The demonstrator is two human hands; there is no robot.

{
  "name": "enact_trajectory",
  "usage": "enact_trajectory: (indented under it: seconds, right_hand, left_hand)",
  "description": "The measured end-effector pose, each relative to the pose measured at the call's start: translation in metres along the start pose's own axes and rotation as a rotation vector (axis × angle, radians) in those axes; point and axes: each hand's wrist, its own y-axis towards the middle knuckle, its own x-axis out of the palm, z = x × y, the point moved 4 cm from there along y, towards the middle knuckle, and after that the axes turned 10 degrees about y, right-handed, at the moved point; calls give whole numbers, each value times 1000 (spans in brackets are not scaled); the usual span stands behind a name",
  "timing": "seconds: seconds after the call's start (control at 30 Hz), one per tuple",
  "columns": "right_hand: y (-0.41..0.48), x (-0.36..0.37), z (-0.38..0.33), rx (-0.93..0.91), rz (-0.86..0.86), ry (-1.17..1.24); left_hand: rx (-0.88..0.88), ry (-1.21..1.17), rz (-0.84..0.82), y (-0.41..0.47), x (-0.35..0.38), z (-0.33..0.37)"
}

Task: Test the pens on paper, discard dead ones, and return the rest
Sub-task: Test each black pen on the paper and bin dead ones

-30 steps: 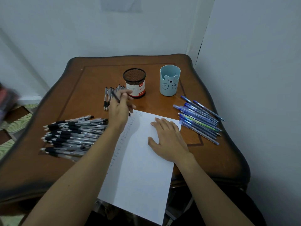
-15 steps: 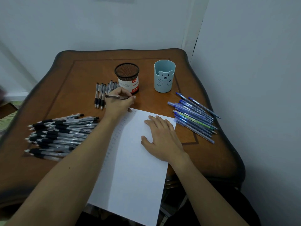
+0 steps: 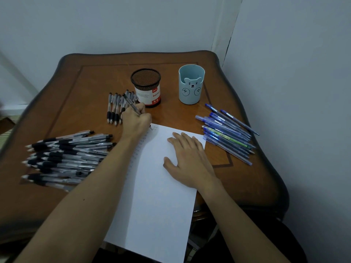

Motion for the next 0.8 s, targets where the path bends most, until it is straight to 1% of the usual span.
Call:
enact_trajectory:
  seconds: [0.23, 0.6, 0.8]
  right_hand:
    - [0, 0, 0, 10, -5, 4]
    - [0, 1, 0, 11, 2, 1]
    - [1, 1, 1, 6, 12, 0]
  left_hand:
    - [56, 90, -16, -2, 3, 3]
    - [76, 65, -10, -1, 3, 2]
    - [94, 93, -12, 0, 5, 0]
